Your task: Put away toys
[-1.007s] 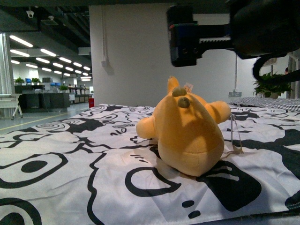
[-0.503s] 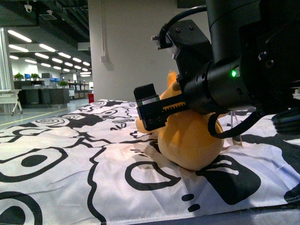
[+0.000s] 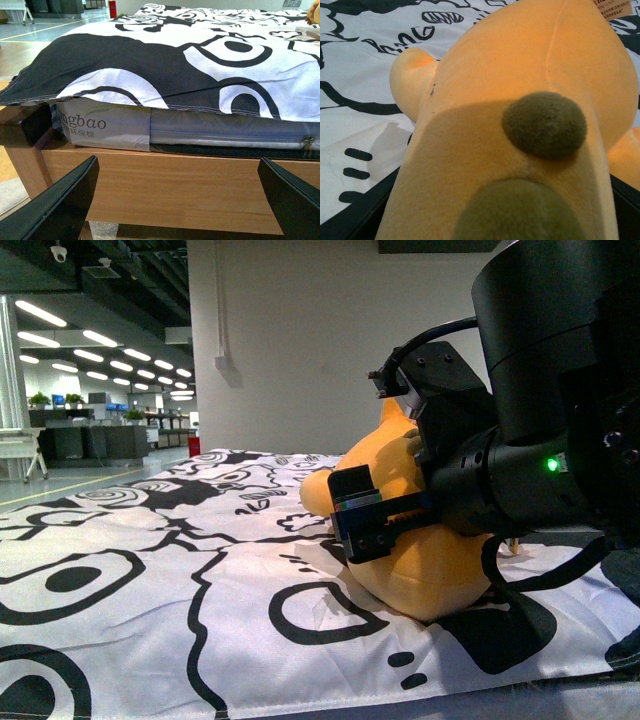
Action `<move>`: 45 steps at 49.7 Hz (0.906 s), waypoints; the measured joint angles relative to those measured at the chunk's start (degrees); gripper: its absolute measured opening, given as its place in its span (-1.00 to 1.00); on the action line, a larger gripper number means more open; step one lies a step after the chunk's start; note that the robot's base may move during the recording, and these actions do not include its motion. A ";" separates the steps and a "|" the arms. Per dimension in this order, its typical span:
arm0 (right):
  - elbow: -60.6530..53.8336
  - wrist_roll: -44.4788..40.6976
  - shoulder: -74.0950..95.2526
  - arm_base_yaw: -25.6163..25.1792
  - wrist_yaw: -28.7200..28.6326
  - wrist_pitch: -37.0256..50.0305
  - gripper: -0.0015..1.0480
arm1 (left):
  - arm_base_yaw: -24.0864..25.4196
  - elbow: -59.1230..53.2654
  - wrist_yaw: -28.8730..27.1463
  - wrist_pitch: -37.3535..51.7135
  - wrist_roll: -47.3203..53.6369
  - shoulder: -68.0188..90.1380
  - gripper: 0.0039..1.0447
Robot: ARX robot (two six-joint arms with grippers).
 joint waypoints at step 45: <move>-8.87 10.45 -25.55 -7.37 -9.46 0.61 -0.62 | 0.00 0.00 0.00 0.00 0.00 0.00 0.89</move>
